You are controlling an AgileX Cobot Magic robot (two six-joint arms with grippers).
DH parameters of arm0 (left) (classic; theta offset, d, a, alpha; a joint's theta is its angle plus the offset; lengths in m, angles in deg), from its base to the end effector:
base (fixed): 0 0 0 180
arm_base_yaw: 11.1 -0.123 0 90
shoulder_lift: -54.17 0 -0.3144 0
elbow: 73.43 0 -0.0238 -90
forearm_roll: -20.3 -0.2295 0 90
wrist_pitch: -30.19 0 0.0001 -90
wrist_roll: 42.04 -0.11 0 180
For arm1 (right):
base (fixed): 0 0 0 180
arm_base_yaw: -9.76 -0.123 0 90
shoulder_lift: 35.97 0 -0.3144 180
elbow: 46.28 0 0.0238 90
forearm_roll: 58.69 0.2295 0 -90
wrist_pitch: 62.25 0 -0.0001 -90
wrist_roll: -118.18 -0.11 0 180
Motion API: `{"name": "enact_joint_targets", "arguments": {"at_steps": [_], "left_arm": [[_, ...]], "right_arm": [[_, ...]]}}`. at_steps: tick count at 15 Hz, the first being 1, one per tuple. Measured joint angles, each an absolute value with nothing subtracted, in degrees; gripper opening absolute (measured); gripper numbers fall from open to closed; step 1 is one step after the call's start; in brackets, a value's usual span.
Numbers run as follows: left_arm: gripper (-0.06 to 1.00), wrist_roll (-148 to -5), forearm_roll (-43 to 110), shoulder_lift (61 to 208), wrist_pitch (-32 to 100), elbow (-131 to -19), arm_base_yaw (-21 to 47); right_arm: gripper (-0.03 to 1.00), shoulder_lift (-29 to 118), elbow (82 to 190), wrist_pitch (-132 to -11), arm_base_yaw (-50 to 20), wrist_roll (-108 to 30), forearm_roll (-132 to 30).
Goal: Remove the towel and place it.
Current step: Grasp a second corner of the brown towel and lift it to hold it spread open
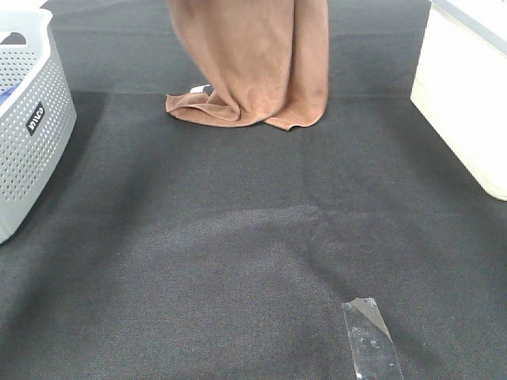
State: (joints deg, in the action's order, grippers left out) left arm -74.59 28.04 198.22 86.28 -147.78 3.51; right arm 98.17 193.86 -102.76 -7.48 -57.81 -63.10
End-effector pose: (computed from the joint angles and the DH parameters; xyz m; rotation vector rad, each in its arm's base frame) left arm 0.5295 -0.1507 0.3459 0.8567 2.0120 0.0115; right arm 0.5107 0.1527 0.3892 -0.3941 1.9578 0.0610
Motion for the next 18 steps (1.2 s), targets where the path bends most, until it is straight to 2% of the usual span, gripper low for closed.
{"name": "enact_joint_targets", "arguments": {"at_steps": [3,5,8,10,12,18], "left_arm": [[0.00,-69.5,29.0,197.0,97.1,-148.1,4.0],[0.00,-65.8,29.3,197.0,98.8,-148.1,4.0],[0.00,-61.4,30.6,195.2,99.2,-145.8,4.1],[0.00,-61.2,30.6,190.5,99.2,-139.5,4.6],[0.00,-61.2,29.4,180.1,98.9,-124.5,5.1],[0.00,-60.1,32.3,155.2,98.1,-95.0,5.5]], "right_arm": [[0.00,94.6,193.9,-119.1,-7.6,-53.3,-62.0],[0.00,92.9,193.9,-127.3,-7.6,-50.6,-61.7],[0.00,91.5,193.3,-131.3,-7.7,-48.5,-63.0],[0.00,89.3,191.4,-131.3,-7.7,-48.4,-62.8],[0.00,82.3,181.8,-131.3,-7.8,-48.5,-60.9],[0.00,62.9,155.4,-130.9,-8.5,-50.4,-53.2]]}}
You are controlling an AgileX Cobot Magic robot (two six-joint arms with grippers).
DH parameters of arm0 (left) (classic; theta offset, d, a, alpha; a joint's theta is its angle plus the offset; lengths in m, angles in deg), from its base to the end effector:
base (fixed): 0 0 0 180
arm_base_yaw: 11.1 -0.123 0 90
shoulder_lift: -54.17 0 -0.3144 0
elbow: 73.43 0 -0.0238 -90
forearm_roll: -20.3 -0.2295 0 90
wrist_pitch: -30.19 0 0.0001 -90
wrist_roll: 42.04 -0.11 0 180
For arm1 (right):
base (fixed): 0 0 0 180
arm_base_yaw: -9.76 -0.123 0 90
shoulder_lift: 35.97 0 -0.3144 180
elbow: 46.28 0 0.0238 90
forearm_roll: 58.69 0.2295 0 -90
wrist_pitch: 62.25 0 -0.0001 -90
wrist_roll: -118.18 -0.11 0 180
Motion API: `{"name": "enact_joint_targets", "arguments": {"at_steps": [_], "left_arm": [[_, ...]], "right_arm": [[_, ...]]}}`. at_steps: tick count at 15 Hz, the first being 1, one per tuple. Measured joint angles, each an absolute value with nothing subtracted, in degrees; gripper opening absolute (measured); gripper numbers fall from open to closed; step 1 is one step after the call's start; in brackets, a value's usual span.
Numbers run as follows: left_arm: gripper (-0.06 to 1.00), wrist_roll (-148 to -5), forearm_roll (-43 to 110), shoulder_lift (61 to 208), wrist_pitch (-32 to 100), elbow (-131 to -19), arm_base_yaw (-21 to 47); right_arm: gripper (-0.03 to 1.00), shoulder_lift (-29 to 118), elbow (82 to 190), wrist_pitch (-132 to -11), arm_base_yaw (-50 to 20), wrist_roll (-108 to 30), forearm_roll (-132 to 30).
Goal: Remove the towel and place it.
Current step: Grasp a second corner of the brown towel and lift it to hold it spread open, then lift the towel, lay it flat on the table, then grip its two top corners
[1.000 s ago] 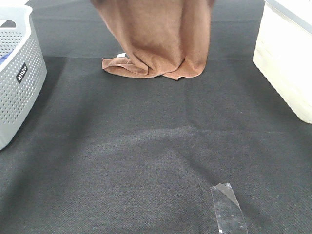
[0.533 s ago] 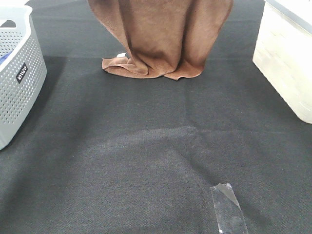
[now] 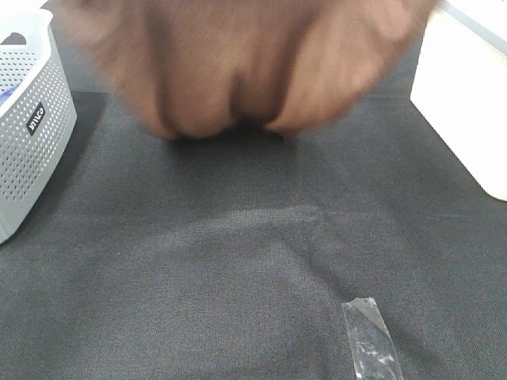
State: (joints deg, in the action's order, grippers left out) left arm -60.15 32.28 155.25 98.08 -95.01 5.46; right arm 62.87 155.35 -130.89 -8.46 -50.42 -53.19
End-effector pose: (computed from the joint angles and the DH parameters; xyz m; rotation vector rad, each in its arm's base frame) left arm 0.3204 -0.1173 0.4062 0.7353 2.4508 -0.2681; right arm 0.3089 0.1120 0.4171 -0.6419 2.4652 0.1740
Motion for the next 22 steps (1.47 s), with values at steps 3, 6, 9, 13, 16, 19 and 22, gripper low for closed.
{"name": "enact_joint_targets", "arguments": {"at_steps": [3,6,9,13,16,19,22], "left_arm": [[0.00,-58.8,34.1,144.0,97.7,-80.3,5.5],[0.00,-56.8,35.9,132.8,96.9,-69.9,5.6],[0.00,-55.6,38.2,124.3,96.4,-60.0,5.6],[0.00,-55.6,43.0,122.2,96.1,-49.1,5.6],[0.00,-55.6,44.4,122.0,96.2,-45.0,5.5],[0.00,-55.5,46.1,122.0,96.4,-39.6,5.5],[0.00,-55.4,47.9,123.3,96.4,-35.6,5.5]], "right_arm": [[0.00,53.2,142.7,-130.7,-8.5,-50.5,-49.5],[0.00,44.8,134.8,-130.7,-8.8,-50.6,-45.5],[0.00,37.3,125.7,-130.5,-8.8,-53.7,-42.1],[0.00,30.8,115.0,-130.5,-8.8,-59.9,-40.6],[0.00,27.8,108.0,-130.4,-8.8,-61.0,-38.3],[0.00,27.7,102.0,-129.7,-8.8,-61.0,-37.1],[0.00,30.6,97.4,-129.6,-8.6,-61.0,-36.2]]}}
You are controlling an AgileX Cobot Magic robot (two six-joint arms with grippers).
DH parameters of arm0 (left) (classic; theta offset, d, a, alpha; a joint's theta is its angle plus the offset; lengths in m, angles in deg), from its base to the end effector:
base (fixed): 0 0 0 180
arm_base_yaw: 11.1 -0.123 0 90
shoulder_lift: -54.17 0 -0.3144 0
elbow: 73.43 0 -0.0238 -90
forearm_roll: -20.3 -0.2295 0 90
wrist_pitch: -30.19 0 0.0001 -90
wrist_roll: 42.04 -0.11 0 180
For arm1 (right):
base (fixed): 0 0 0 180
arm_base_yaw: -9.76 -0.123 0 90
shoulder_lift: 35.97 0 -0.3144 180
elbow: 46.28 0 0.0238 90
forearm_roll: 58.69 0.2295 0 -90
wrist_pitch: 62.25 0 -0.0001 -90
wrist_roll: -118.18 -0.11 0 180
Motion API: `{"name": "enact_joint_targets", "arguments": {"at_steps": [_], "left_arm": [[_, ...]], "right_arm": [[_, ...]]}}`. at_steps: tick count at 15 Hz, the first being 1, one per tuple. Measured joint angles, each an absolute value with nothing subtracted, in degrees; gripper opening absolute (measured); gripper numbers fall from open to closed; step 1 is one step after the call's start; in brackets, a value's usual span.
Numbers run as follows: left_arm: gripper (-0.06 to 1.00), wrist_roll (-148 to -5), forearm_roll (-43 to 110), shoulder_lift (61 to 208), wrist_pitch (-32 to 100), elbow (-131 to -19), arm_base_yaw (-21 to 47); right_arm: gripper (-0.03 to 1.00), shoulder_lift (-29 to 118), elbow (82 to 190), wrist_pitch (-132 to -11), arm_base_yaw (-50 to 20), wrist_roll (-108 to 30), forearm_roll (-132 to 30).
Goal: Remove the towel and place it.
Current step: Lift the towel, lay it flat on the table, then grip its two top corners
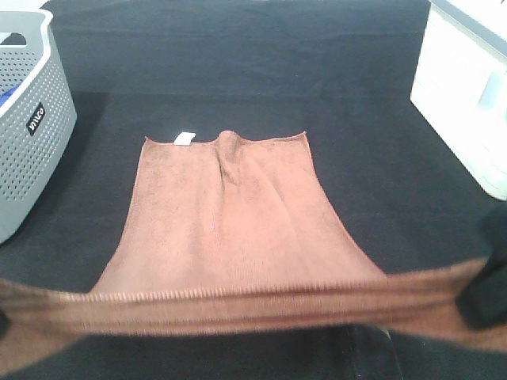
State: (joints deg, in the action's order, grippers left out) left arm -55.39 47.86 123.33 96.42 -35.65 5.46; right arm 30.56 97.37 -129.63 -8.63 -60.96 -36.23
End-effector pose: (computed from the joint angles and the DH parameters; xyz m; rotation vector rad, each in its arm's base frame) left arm 0.1122 -0.0820 0.2744 0.5176 2.9148 -0.6841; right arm 0.1055 0.0760 0.2825 -0.3186 2.9574 0.5954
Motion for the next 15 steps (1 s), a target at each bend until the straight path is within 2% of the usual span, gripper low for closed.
{"name": "enact_joint_targets", "arguments": {"at_steps": [6,11,15], "left_arm": [[0.00,-55.4,48.7,138.0,96.4,-34.1,5.6],[0.00,-55.1,48.1,145.2,96.2,-34.1,12.3],[0.00,-53.7,47.9,148.5,96.2,-34.1,13.4]], "right_arm": [[0.00,43.9,96.5,-129.6,-8.4,-57.3,-36.1],[0.00,46.0,92.4,-129.8,-8.2,-54.7,-35.9],[0.00,51.1,90.5,-129.6,-7.7,-50.5,-34.6]]}}
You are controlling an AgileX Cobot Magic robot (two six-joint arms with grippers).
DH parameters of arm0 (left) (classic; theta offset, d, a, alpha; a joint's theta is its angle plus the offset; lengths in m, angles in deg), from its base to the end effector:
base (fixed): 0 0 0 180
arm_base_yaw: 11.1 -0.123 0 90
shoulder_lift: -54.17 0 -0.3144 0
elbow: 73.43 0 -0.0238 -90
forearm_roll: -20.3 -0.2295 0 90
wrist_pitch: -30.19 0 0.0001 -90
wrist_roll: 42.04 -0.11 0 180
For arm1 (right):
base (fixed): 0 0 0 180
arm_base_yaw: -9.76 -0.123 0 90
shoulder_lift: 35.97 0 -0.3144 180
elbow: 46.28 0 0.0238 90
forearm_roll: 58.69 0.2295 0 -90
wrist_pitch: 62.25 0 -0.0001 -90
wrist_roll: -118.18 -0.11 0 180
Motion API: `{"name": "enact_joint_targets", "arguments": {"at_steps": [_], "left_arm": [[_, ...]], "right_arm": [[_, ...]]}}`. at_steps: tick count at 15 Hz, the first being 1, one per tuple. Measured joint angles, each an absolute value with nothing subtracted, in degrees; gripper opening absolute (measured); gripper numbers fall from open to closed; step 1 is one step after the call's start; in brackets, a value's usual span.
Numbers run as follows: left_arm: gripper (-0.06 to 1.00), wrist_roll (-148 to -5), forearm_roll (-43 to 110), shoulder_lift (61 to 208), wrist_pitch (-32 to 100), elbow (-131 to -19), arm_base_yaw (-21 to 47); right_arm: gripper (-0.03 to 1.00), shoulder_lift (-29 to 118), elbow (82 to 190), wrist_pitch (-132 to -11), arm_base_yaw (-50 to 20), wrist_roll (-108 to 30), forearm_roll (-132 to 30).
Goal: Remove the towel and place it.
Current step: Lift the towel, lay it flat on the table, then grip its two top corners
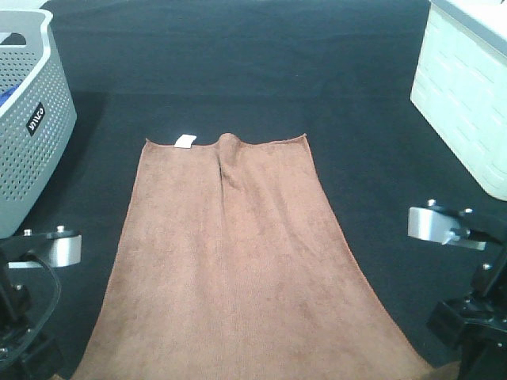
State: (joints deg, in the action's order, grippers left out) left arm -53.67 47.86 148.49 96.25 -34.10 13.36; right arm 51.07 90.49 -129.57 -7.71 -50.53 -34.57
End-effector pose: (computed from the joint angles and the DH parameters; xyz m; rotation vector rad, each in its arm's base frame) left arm 0.1417 -0.1156 0.2001 -0.4797 -2.6763 0.5014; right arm 0.1274 0.0836 0.2087 0.3840 -2.7537 -0.4856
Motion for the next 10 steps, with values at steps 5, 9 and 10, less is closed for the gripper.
{"name": "enact_joint_targets", "arguments": {"at_steps": [5,9,10], "left_arm": [[0.00,-53.5,46.8,150.9,96.7,-34.1,13.4],[0.00,-53.8,45.7,153.9,97.4,-36.0,13.4],[0.00,-54.5,45.6,154.5,97.5,-36.3,13.4]], "right_arm": [[0.00,58.3,90.5,-127.2,-7.7,-46.6,-32.4],[0.00,62.5,90.5,-125.4,-7.7,-44.7,-31.5],[0.00,62.7,90.5,-124.8,-7.7,-44.5,-31.3]]}}
